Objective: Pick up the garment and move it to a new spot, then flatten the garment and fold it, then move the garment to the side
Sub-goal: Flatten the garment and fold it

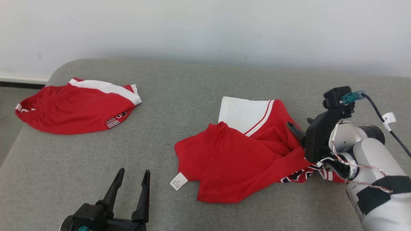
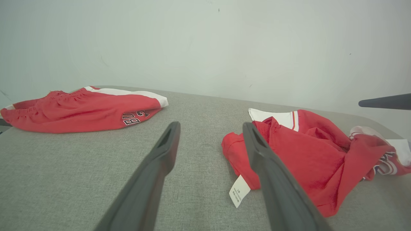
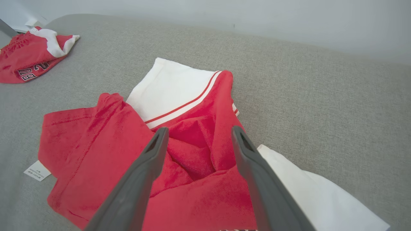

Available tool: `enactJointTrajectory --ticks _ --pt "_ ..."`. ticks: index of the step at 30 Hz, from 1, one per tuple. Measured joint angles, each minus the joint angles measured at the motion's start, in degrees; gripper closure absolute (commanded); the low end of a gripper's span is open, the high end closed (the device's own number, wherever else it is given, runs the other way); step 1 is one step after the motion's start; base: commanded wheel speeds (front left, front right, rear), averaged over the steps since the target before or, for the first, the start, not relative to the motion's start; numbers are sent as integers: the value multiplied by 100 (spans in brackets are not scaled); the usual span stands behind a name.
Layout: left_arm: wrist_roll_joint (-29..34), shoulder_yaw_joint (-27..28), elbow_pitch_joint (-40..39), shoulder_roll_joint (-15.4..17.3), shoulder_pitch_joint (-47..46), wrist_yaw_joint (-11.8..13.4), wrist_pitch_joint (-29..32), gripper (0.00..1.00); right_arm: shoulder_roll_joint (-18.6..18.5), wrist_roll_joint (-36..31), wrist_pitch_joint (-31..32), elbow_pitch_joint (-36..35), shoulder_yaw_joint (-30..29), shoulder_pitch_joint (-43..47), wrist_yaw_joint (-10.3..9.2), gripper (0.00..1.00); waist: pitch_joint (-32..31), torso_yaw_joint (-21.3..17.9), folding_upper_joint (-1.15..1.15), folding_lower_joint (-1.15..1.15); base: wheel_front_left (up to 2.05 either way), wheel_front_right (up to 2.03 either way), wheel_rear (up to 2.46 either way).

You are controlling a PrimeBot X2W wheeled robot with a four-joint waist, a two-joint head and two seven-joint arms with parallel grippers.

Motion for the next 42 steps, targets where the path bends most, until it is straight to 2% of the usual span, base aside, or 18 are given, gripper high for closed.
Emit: enactJointTrajectory --ticks 6,10,14,28,37,38,39,40,42 --pt "-15 -98 -26 0 -118 0 0 0 140 -541 -233 1085 -542 -392 0 0 188 224 0 1 0 0 0" --pt "-41 -77 -54 1 -146 1 0 0 94 -784 -243 1284 -584 -385 1 0 292 348 1 1 0 0 0" --pt "-38 52 -80 -1 -129 1 0 0 -29 -989 -353 1209 -623 -248 1 0 321 326 0 1 0 0 0" --pt "11 181 -162 -1 -140 1 0 0 -180 -1280 -342 521 -1080 571 1 0 387 -150 1 1 0 0 0" --pt "11 180 -166 -1 -244 1 0 0 -296 -1794 -345 127 -995 933 1 0 547 -241 1 1 0 0 0" --pt "11 175 -165 -1 -247 1 0 0 -303 -1851 -402 94 -1015 932 1 5 558 -243 1 1 0 0 0" --pt "11 169 -164 -1 -249 1 0 0 -305 -1935 -438 73 -1038 931 1 24 566 -244 1 1 0 0 0" --pt "11 171 -162 -1 -250 1 0 0 -302 -2002 -481 64 -1061 931 1 51 571 -244 1 1 0 0 0" --pt "11 158 -155 -1 -261 1 0 0 -270 -2067 -502 70 -1120 926 1 55 573 -244 1 1 0 0 0"
